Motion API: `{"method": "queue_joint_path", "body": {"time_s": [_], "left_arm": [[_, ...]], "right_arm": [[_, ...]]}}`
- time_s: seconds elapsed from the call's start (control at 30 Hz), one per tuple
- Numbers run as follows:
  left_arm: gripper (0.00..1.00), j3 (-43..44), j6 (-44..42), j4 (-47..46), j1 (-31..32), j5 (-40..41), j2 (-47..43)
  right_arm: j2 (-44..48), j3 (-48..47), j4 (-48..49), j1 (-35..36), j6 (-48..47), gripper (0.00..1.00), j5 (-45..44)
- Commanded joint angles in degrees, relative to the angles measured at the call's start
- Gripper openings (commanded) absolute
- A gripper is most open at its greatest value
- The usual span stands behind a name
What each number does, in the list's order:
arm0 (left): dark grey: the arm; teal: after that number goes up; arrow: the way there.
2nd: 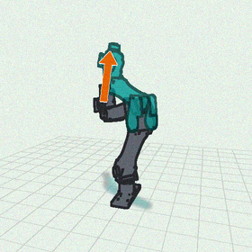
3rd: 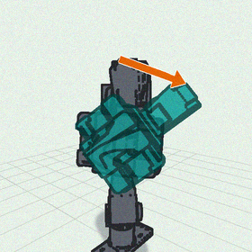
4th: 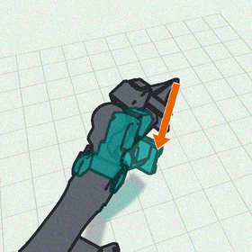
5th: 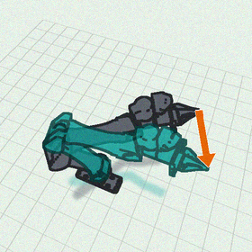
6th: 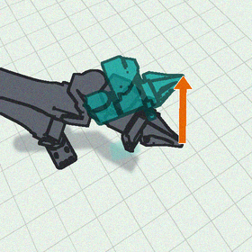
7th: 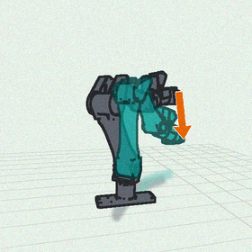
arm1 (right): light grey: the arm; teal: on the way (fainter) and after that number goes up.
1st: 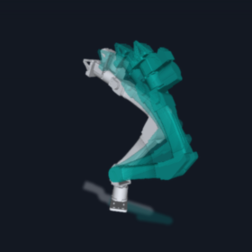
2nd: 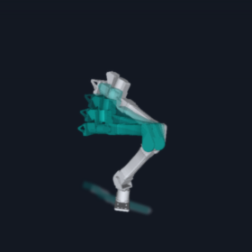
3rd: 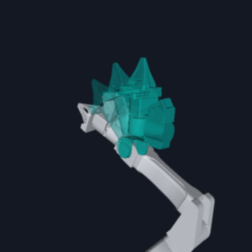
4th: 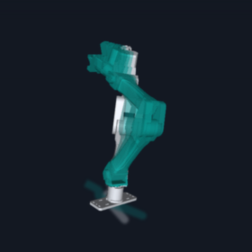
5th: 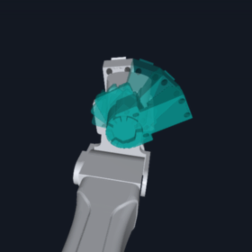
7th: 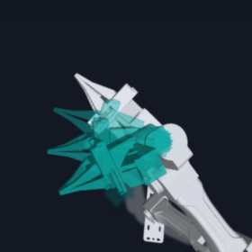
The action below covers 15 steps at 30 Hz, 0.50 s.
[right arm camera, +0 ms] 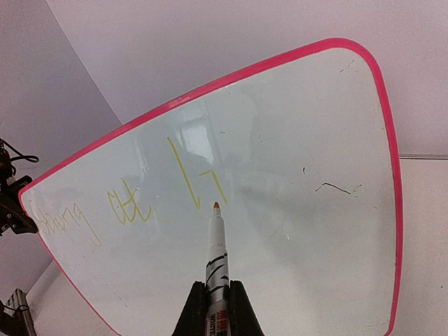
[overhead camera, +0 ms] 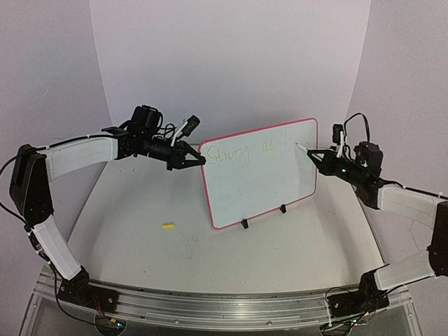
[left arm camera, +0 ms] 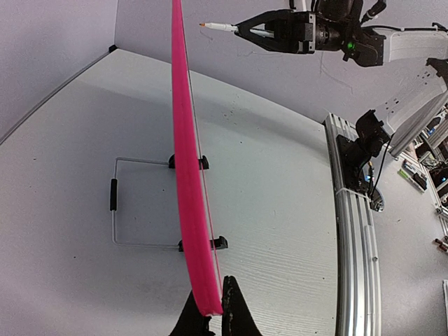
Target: Write a sentence on the whiteboard
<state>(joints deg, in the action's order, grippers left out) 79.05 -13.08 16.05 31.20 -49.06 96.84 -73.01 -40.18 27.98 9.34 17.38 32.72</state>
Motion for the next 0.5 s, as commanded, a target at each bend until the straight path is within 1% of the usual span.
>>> {"method": "queue_joint_path", "body": {"time_s": [0.0, 0.23, 0.47], "left_arm": [[0.0, 0.14, -2.66, 2.84, 1.14, 1.69, 0.9], [0.0, 0.14, -2.65, 2.84, 1.23, 1.76, 0.81], [0.0, 0.14, -2.66, 2.84, 1.21, 1.68, 0.72]], "right_arm": [[-1.56, -3.51, 0.82, -0.07, -1.52, 0.0, 1.7], [-2.91, -5.15, 0.83, 0.69, -2.08, 0.0, 1.44], [-4.71, -6.38, 1.21, 0.83, -1.74, 0.0, -1.31]]}}
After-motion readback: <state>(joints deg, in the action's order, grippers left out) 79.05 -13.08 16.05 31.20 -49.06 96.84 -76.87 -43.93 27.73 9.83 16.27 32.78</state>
